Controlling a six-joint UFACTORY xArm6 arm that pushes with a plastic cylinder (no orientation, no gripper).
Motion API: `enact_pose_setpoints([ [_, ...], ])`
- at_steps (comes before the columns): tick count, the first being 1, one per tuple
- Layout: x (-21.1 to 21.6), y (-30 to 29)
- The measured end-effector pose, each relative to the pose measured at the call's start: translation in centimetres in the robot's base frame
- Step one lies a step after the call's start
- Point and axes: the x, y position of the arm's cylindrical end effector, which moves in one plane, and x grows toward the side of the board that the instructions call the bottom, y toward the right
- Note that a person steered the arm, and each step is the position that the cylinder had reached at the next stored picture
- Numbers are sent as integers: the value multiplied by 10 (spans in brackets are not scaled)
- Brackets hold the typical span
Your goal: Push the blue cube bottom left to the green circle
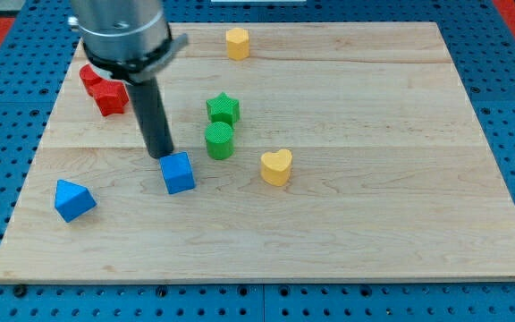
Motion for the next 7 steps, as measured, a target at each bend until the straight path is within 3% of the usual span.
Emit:
enact_pose_setpoints([
  [3,55,-4],
  [6,38,34],
  [7,59,35],
])
